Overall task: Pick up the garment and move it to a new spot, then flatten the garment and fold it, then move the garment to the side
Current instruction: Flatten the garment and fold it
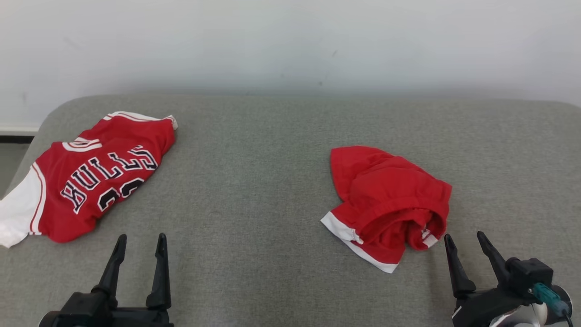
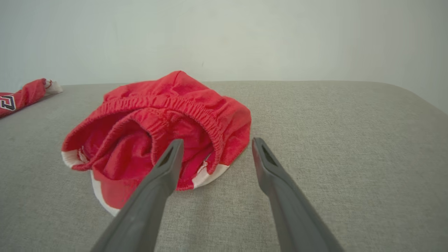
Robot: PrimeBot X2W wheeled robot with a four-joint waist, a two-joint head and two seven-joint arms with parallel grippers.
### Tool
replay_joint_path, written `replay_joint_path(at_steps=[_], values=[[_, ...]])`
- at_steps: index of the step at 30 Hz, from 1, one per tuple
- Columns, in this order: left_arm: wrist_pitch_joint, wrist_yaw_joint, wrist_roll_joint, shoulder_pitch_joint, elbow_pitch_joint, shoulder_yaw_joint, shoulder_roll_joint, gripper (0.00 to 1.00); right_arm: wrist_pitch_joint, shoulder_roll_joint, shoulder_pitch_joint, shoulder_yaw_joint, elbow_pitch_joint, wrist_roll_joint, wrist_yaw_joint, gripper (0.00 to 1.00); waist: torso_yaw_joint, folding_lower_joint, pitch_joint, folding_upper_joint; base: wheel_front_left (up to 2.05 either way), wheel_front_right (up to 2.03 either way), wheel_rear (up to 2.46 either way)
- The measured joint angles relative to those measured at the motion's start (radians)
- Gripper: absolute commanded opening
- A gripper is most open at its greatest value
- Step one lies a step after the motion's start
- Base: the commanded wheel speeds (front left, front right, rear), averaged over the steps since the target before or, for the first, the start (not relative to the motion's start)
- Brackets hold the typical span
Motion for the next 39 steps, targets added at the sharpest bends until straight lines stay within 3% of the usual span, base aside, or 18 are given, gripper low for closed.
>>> replay_joint_path(at_steps=[13,14,15,16,17,23,39], values=[[0.000,-0.007,0.000,-0.054,0.024,-0.025,-0.002,1.00,0.000,-0.009,-0.145,0.032,0.241,0.024,0.000,1.00,0.067,0.0001,0.071,0.0001,0.00,0.00,0.00],[0.000,-0.007,0.000,-0.054,0.027,-0.026,-0.002,1.00,0.000,-0.008,-0.151,0.033,0.262,0.028,0.000,0.94,0.073,0.0001,0.074,0.0001,0.00,0.00,0.00],[0.000,-0.007,0.000,-0.056,0.029,-0.026,-0.002,1.00,0.000,-0.008,-0.158,0.035,0.279,0.031,0.000,0.44,0.078,0.0001,0.077,0.0000,0.00,0.00,0.00],[0.000,-0.007,0.000,-0.058,0.029,-0.026,-0.002,1.00,0.000,-0.007,-0.165,0.038,0.296,0.035,0.000,0.05,0.083,0.0001,0.080,0.0001,0.00,0.00,0.00],[0.000,-0.007,0.000,-0.060,0.030,-0.026,-0.002,1.00,0.000,-0.006,-0.172,0.041,0.312,0.039,0.000,0.00,0.087,0.0001,0.082,0.0000,0.00,0.00,0.00],[0.000,-0.002,-0.001,-0.060,0.031,-0.014,-0.002,1.00,0.000,-0.021,-0.198,0.021,0.326,0.061,0.000,0.00,0.078,0.0001,0.085,0.0000,0.00,0.00,0.00],[0.000,0.012,-0.032,-0.046,0.050,-0.054,-0.003,1.00,0.000,-0.277,-0.147,-0.250,0.136,0.042,0.000,0.00,-0.010,0.0001,0.035,0.0000,0.00,0.00,0.00]])
